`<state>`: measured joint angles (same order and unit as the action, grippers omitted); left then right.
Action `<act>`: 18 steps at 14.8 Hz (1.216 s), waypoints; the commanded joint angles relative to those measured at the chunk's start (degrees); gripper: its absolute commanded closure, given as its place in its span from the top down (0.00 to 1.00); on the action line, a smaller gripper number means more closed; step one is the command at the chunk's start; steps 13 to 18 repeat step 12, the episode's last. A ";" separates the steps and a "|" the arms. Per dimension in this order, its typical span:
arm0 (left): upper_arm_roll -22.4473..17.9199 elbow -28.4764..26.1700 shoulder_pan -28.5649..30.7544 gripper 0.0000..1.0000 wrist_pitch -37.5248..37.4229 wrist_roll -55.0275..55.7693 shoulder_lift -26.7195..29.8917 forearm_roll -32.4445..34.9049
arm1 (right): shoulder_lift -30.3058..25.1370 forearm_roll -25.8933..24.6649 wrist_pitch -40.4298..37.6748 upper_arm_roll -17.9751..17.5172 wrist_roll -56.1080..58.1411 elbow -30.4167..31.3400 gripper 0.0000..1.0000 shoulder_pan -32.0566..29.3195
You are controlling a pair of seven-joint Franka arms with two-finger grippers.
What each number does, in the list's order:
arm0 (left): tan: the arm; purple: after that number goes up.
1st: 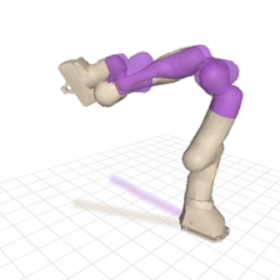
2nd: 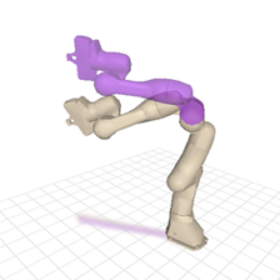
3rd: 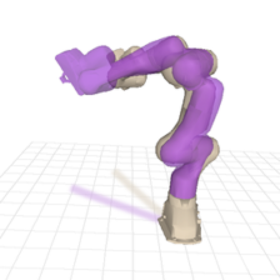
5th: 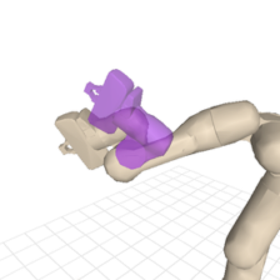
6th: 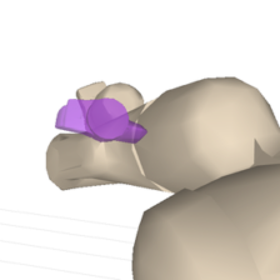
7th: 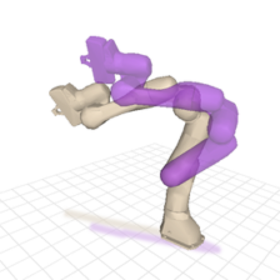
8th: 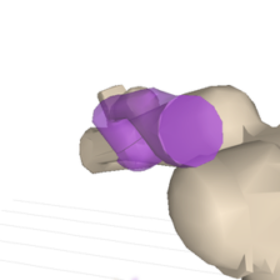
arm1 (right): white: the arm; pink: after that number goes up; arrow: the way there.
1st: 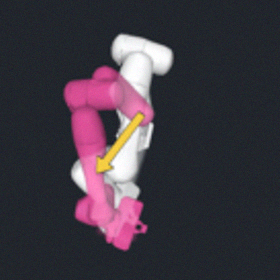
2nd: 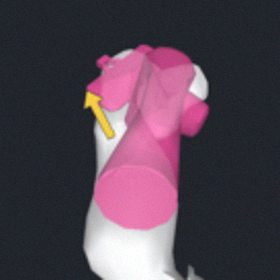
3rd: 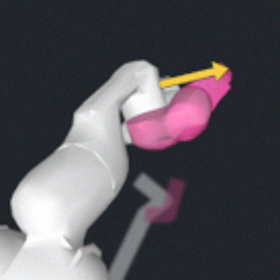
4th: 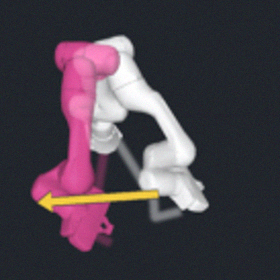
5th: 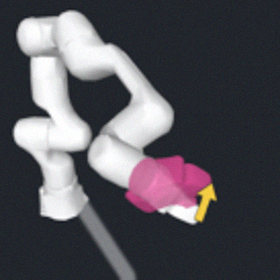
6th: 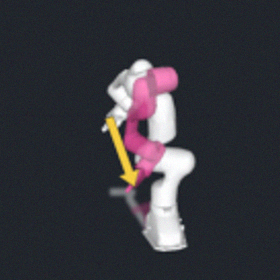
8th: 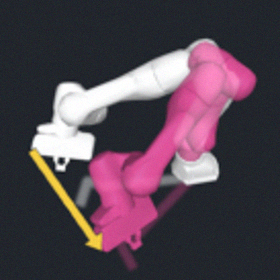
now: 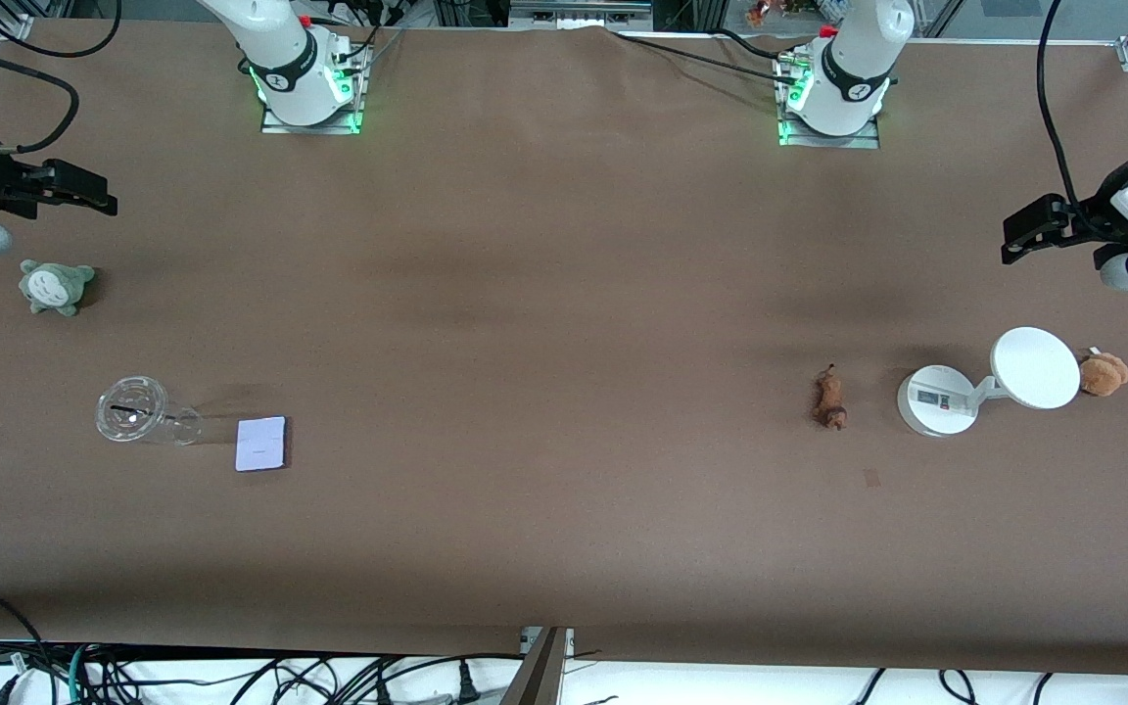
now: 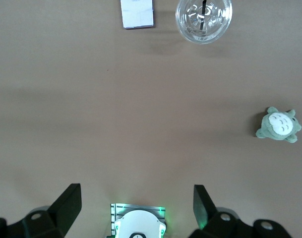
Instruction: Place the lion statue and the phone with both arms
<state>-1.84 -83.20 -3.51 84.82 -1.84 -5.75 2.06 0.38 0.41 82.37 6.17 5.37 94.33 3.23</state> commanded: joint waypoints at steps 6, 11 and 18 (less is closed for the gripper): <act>-0.27 1.29 0.00 1.00 -0.71 -0.18 -0.49 -1.53 | -0.21 -0.76 1.91 -1.16 -0.88 1.29 1.00 -1.21; -0.27 1.29 0.08 1.00 -0.45 -0.18 -0.49 -1.53 | -0.03 -0.76 2.53 -1.25 -0.97 0.41 1.00 -1.13; -0.27 1.29 0.00 1.00 -0.27 -0.18 -0.58 -1.53 | 0.06 -0.76 2.53 -1.25 -0.88 0.41 1.00 -1.13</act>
